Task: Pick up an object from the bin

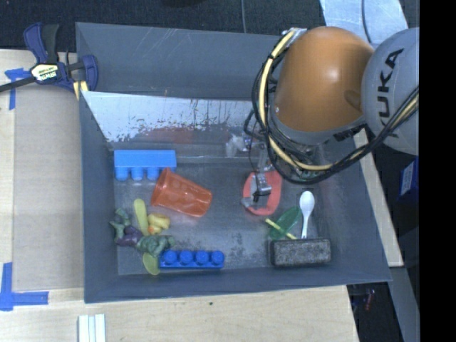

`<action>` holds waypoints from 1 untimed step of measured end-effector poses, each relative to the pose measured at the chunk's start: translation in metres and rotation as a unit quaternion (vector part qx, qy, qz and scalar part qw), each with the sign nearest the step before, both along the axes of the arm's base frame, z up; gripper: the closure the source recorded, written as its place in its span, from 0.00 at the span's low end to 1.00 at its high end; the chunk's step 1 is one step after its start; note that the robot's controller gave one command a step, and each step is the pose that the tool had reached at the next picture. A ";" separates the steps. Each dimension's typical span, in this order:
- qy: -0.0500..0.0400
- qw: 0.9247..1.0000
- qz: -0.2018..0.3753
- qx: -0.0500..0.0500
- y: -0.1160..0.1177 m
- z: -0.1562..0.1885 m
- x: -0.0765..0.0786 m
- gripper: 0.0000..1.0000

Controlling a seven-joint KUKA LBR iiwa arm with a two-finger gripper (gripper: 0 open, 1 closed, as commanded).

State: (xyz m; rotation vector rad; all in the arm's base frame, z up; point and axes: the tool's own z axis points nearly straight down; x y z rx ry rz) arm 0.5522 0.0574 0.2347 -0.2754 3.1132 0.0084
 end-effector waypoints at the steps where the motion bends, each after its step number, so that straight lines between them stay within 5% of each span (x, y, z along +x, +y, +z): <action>1: -0.003 1.000 0.009 0.000 0.046 -0.048 0.026 0.00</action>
Offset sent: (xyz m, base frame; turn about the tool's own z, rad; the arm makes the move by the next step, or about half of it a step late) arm 0.0204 0.0870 -0.0375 0.2035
